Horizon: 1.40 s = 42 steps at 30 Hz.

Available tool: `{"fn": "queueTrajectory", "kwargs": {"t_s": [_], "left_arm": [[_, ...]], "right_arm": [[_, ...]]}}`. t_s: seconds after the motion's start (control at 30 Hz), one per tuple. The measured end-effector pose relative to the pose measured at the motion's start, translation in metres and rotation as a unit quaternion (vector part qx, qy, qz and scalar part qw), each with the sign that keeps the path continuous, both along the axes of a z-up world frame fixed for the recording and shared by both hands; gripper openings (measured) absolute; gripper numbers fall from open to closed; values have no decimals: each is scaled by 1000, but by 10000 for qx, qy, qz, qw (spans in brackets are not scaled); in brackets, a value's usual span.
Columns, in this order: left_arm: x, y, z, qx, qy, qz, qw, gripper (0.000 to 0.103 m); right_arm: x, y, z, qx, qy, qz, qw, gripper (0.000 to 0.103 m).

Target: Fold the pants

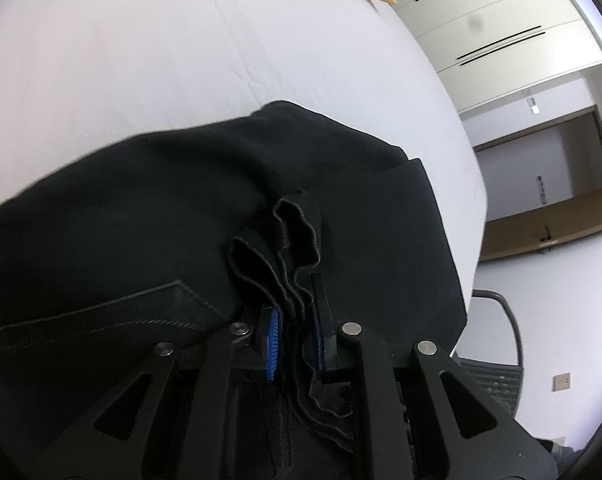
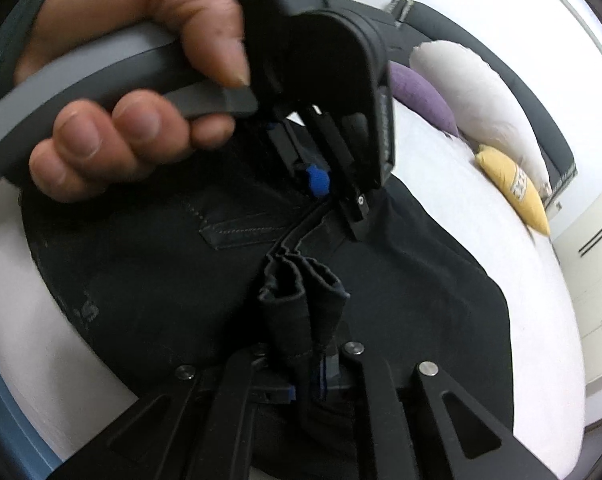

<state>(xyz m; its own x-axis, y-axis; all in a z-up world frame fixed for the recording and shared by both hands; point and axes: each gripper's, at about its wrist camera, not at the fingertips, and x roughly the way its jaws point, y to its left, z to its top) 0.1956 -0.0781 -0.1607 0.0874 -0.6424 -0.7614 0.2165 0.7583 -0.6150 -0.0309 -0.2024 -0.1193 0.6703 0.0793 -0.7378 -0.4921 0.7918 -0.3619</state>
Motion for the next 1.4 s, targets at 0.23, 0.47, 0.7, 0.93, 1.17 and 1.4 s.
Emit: {"fn": "queueTrajectory", "kwargs": {"t_s": [0.23, 0.47, 0.7, 0.93, 1.17, 1.4], "left_arm": [[-8, 26, 44, 1100, -800, 802, 9875, 56], [-39, -54, 80, 71, -1388, 139, 9902, 56], [-52, -86, 16, 283, -798, -150, 9963, 56], [-65, -116, 8, 315, -1054, -144, 9938, 56], [-73, -130, -1, 342, -1259, -112, 9914, 56], [-103, -105, 16, 367, -1411, 19, 9893, 61]], "right_arm": [[-10, -41, 34, 1073, 611, 209, 9921, 68], [55, -197, 76, 3836, 1689, -379, 9071, 68], [169, -289, 22, 5449, 2673, -851, 7902, 69], [149, -308, -27, 5511, 3309, -913, 7605, 56], [47, -309, -19, 5197, 3214, -638, 7890, 59], [40, -306, 7, 5558, 2574, -1048, 7835, 96]]}}
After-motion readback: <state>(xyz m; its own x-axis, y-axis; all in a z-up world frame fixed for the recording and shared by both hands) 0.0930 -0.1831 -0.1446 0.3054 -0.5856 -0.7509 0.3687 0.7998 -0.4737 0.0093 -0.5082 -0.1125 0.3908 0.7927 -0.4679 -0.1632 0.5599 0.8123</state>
